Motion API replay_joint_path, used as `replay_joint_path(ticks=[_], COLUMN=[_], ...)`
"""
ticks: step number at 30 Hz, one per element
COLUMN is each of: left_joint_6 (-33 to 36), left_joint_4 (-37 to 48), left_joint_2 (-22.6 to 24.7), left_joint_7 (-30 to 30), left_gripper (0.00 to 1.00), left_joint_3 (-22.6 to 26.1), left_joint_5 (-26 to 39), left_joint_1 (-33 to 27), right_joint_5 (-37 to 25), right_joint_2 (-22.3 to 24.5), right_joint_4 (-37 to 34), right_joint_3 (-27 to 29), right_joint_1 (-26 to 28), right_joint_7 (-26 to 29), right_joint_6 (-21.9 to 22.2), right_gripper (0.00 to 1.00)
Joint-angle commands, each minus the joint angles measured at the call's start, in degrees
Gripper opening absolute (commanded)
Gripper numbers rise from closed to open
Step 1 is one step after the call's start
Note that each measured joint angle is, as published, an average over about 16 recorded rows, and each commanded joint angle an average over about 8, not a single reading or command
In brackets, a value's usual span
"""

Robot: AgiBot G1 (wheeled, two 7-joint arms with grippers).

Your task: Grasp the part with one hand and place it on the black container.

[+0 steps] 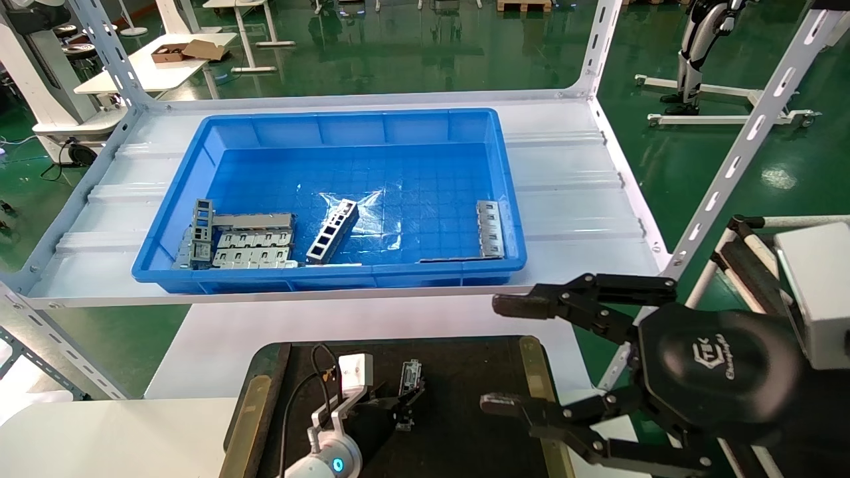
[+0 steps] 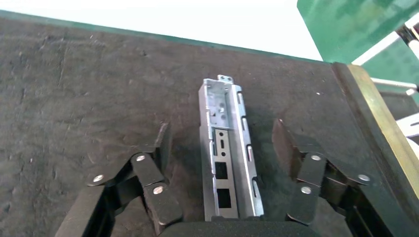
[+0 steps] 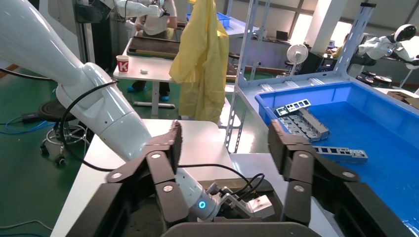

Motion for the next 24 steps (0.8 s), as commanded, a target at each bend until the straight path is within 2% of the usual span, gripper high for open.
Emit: replay_joint_path(ticks=[1, 14, 24], left_joint_6=[0.9, 10.5, 21.0], left_joint_4=[-0.7, -13.2, -22.3], left_joint_2=[-0.8, -11.6, -21.8], left_joint_7=[-0.2, -0.7, 4.1], left_gripper=[1.00, 1.00, 1.00], left_joint_3=[-0.3, -5.8, -12.1], left_joint_5=[1.7, 8.9, 9.2], left_joint_1=[-0.1, 0.7, 2.1], right_joint_5=[0.0, 0.0, 0.0], right_joint_2=[0.0, 0.0, 0.0], right_joint_4=[0.0, 0.0, 0.0], right_joint_3=[0.0, 0.0, 0.0], right_joint_1=[0.0, 0.0, 0.0], right_joint_7=[0.0, 0.0, 0.0], right_joint_6=[0.0, 0.0, 0.0], right_gripper=[1.00, 1.00, 1.00])
